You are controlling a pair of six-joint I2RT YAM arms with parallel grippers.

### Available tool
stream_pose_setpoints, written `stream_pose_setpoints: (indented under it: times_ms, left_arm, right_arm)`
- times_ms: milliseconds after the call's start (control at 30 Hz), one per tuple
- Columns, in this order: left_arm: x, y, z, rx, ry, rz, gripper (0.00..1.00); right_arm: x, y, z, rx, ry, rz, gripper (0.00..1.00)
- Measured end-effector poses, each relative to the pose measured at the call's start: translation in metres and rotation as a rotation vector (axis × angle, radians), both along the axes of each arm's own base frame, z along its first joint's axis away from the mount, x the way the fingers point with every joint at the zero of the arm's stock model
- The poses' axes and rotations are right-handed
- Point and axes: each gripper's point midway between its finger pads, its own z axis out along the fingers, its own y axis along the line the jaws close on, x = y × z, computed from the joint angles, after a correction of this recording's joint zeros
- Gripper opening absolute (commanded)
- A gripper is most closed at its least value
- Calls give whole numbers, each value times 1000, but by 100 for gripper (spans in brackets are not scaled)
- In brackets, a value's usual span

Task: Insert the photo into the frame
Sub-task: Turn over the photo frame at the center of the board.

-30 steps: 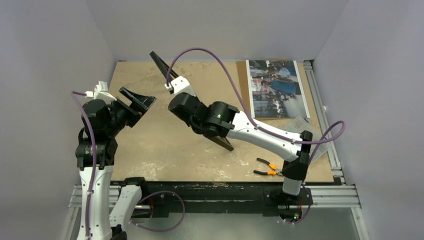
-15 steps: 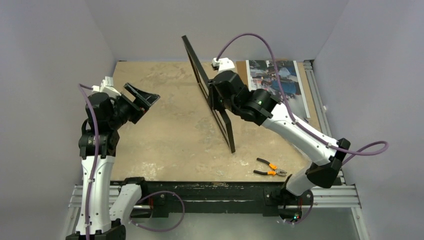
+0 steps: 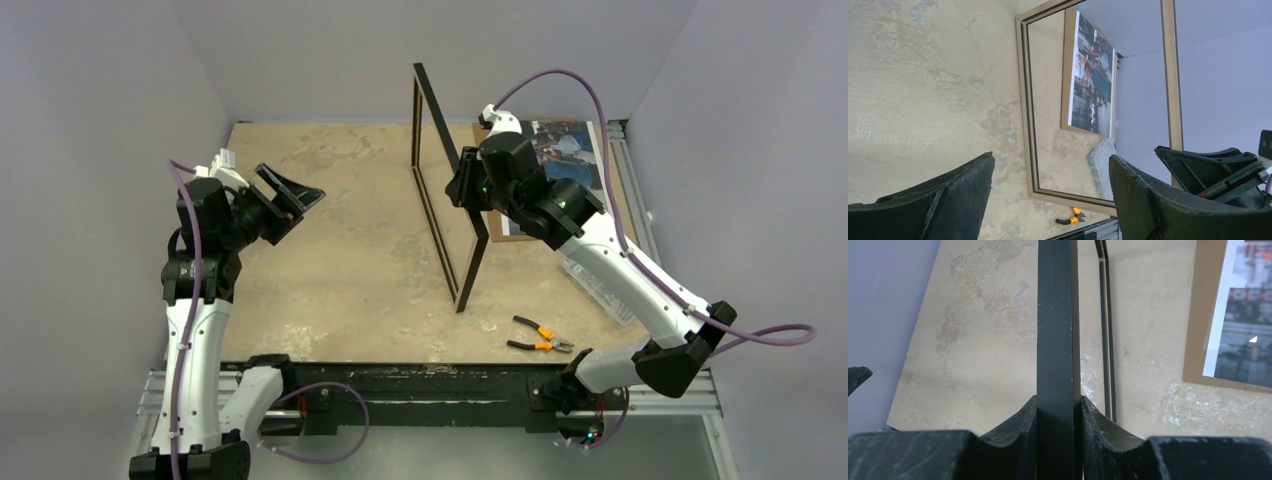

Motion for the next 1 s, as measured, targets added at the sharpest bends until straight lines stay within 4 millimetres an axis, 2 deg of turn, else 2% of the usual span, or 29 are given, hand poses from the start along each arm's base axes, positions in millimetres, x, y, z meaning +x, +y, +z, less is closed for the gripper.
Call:
stream_pose_setpoints:
  times_ms: [167, 433, 533, 867, 1000]
  left_arm:
    - [2, -1, -5, -4, 15, -7, 81]
    - [6, -1, -12, -7, 26, -11, 81]
    - [7, -2, -15, -9, 36, -14, 81]
    - [10, -4, -21, -16, 49, -28, 80]
    - [10, -5, -22, -19, 54, -34, 81]
  right_arm:
    - [3, -11, -1, 3, -1, -26, 23]
    - [7, -18, -1, 1, -2, -45, 48]
    - [9, -21, -1, -1, -1, -52, 53]
    - [13, -28, -6, -12, 17, -67, 49]
    - [12, -25, -6, -3, 21, -52, 43]
